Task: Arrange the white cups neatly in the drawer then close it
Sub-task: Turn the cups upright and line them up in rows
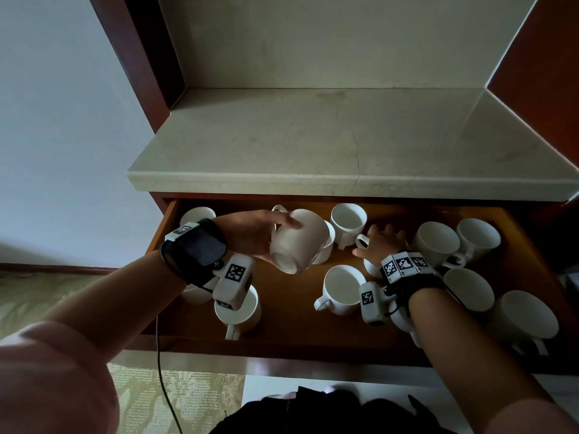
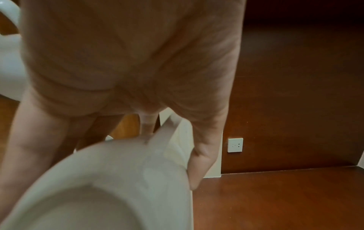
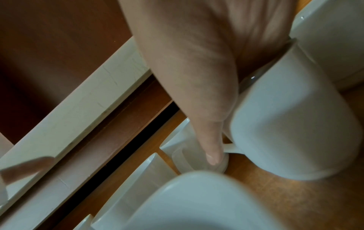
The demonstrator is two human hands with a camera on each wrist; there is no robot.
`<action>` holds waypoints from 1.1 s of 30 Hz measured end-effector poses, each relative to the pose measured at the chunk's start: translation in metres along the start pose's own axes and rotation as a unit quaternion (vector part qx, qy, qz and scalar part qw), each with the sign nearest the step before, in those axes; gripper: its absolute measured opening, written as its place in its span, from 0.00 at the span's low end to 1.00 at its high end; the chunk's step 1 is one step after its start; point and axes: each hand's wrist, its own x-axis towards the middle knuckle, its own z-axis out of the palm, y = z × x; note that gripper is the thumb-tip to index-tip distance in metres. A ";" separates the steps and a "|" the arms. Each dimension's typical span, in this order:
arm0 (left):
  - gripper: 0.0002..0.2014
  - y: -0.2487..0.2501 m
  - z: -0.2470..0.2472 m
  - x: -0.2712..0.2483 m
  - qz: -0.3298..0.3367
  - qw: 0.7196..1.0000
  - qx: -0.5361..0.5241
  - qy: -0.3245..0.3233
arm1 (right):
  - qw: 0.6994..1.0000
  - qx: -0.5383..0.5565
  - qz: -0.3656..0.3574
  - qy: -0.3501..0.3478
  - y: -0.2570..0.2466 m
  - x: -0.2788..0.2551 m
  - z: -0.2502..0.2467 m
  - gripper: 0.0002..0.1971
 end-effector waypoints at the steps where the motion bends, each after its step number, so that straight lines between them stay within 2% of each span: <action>1: 0.31 0.000 -0.001 0.001 0.010 1.000 -0.004 -0.002 | 1.000 0.001 -0.001 0.002 0.000 0.000 0.000 0.37; 6: 0.28 -0.002 -0.002 0.002 0.055 0.998 0.019 -0.028 | 1.000 -0.001 0.000 0.002 0.001 0.002 0.002 0.38; 11: 0.35 -0.003 0.000 0.005 0.091 0.996 0.022 -0.005 | 1.000 0.003 -0.002 0.006 0.001 0.002 0.003 0.37; 15: 0.29 -0.006 0.005 0.005 0.129 0.992 0.016 -0.005 | 1.000 0.004 0.001 0.003 0.000 0.002 0.002 0.38; 19: 0.36 -0.010 0.003 0.008 0.158 0.986 0.023 0.041 | 1.000 0.000 -0.002 0.005 0.000 0.001 0.001 0.38; 22: 0.34 -0.014 0.000 0.012 0.178 0.980 0.034 0.082 | 1.000 -0.001 -0.004 0.005 0.000 0.000 0.001 0.38; 24: 0.32 -0.015 -0.004 0.013 0.188 0.977 0.042 0.088 | 1.000 -0.002 -0.005 0.006 0.000 0.000 0.001 0.38; 28: 0.39 -0.016 -0.007 0.010 0.187 0.975 0.071 0.096 | 1.000 -0.004 -0.005 0.004 0.000 0.000 0.001 0.37; 33: 0.39 -0.016 -0.009 0.010 0.187 0.961 0.172 0.110 | 1.000 0.000 -0.003 0.000 0.000 0.000 0.000 0.37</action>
